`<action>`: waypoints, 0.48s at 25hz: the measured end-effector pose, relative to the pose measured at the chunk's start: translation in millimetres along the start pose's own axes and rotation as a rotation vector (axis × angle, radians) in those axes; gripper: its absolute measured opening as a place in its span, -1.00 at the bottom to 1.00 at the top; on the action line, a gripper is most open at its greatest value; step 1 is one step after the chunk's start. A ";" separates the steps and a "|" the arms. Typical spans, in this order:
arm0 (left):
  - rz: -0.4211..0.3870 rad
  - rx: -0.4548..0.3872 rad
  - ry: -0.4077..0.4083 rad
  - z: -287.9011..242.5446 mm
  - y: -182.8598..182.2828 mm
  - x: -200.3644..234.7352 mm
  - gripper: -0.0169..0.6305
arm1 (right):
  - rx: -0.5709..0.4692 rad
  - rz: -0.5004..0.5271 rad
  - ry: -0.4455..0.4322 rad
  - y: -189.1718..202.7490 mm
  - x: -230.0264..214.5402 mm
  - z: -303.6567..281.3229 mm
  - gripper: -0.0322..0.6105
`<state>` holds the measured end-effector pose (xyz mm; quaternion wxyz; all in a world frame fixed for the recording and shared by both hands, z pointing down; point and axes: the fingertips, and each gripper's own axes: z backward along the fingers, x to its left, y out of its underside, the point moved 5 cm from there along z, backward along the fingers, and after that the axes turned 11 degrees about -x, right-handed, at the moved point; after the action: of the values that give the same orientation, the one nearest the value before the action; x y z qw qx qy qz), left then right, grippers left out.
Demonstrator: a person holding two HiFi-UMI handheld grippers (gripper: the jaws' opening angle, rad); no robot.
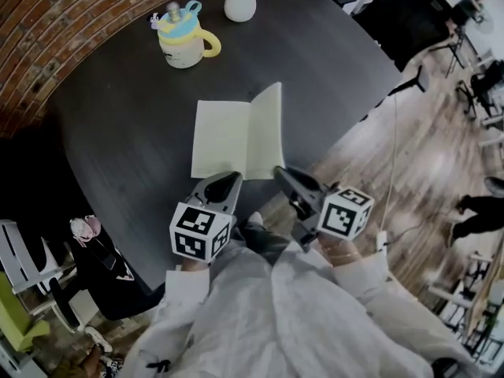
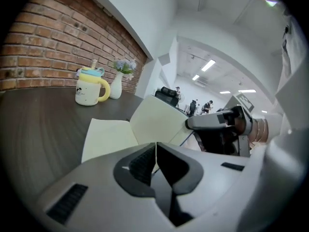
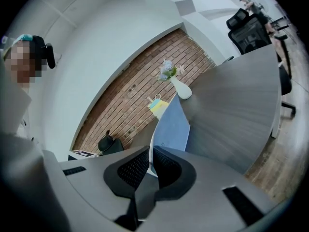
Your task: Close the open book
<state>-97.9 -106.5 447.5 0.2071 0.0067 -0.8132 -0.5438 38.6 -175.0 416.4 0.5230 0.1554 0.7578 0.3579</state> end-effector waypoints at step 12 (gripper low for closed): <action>0.112 -0.006 -0.118 32.8 13.3 25.4 -0.91 | 0.060 0.051 -0.076 8.2 28.0 -35.3 -0.81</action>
<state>-129.5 -78.1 457.1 0.1888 -0.0714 -0.8214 -0.5334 -5.7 -165.6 410.1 0.5373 0.2037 0.7436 0.3420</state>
